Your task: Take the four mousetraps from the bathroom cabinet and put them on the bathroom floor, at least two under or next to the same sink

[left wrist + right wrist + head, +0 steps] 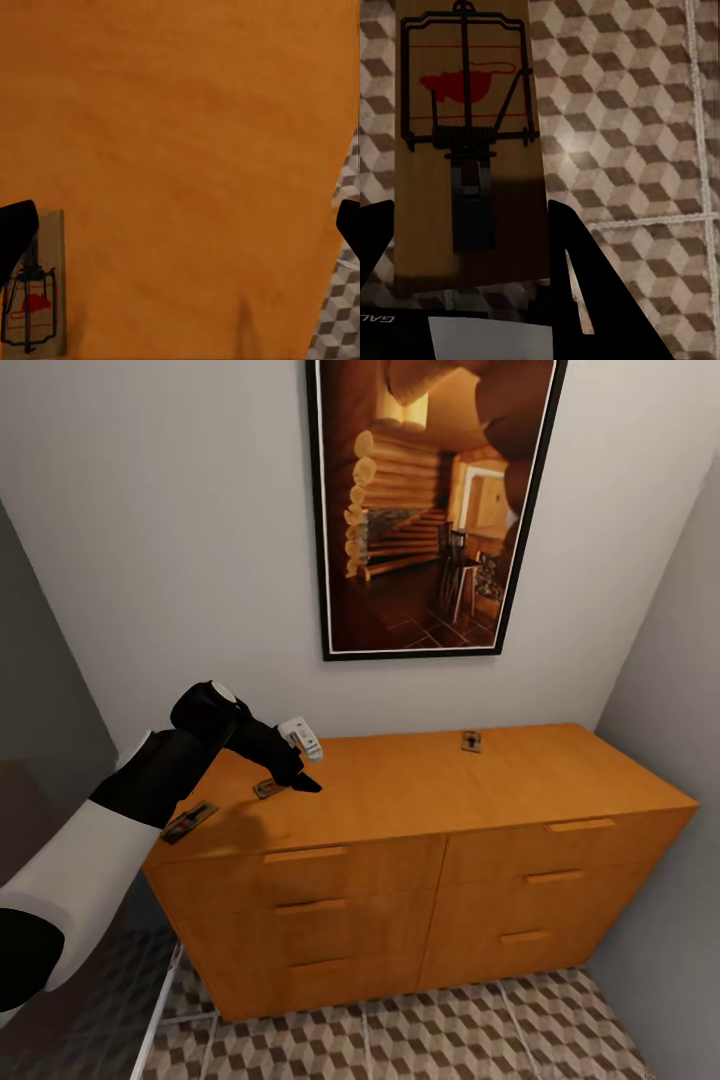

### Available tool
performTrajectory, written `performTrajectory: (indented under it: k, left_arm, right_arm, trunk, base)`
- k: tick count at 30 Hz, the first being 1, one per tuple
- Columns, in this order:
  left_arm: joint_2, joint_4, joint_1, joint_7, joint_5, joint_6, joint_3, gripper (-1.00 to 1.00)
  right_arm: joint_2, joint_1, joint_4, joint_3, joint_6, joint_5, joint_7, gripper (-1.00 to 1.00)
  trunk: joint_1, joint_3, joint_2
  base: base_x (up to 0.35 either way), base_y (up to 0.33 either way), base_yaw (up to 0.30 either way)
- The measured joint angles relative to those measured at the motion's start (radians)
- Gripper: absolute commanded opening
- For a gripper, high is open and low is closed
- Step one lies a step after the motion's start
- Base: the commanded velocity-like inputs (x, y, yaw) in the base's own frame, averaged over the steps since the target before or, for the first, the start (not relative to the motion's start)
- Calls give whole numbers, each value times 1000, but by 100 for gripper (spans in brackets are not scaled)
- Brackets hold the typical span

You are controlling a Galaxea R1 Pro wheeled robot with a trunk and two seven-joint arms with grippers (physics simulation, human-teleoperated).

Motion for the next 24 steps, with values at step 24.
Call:
performTrajectory:
  k: [24]
  left_arm:
    - [0, -4, 0, -2, 0, -1, -1, 100]
  right_arm:
    - [0, 0, 0, 0, 0, 0, -2, -100]
  trunk:
    - [0, 0, 0]
  base:
    - [0, 155, -230]
